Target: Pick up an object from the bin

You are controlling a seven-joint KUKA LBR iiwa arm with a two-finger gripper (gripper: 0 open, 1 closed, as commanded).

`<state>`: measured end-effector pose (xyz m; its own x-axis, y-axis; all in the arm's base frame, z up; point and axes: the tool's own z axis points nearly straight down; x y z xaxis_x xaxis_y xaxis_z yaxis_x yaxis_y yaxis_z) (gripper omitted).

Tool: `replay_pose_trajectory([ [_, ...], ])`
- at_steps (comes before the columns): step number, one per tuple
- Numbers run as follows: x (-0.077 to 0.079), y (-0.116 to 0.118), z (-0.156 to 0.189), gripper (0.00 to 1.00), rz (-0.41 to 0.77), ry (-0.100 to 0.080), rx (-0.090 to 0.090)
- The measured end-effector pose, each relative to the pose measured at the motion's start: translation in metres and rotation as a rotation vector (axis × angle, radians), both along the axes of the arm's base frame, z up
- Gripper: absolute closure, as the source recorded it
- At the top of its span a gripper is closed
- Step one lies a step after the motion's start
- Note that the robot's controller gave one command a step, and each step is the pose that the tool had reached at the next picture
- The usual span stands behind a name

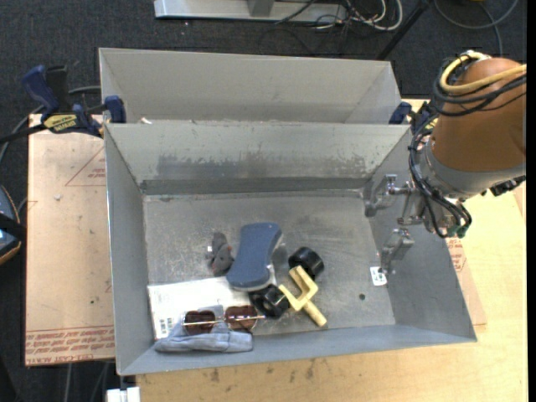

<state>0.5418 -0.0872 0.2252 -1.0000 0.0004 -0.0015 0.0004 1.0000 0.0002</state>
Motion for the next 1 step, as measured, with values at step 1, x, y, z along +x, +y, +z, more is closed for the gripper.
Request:
replay_pose_trajectory([
  [1,-0.0068,0.0428,-0.0594,0.0,0.079,-0.004,0.0],
])
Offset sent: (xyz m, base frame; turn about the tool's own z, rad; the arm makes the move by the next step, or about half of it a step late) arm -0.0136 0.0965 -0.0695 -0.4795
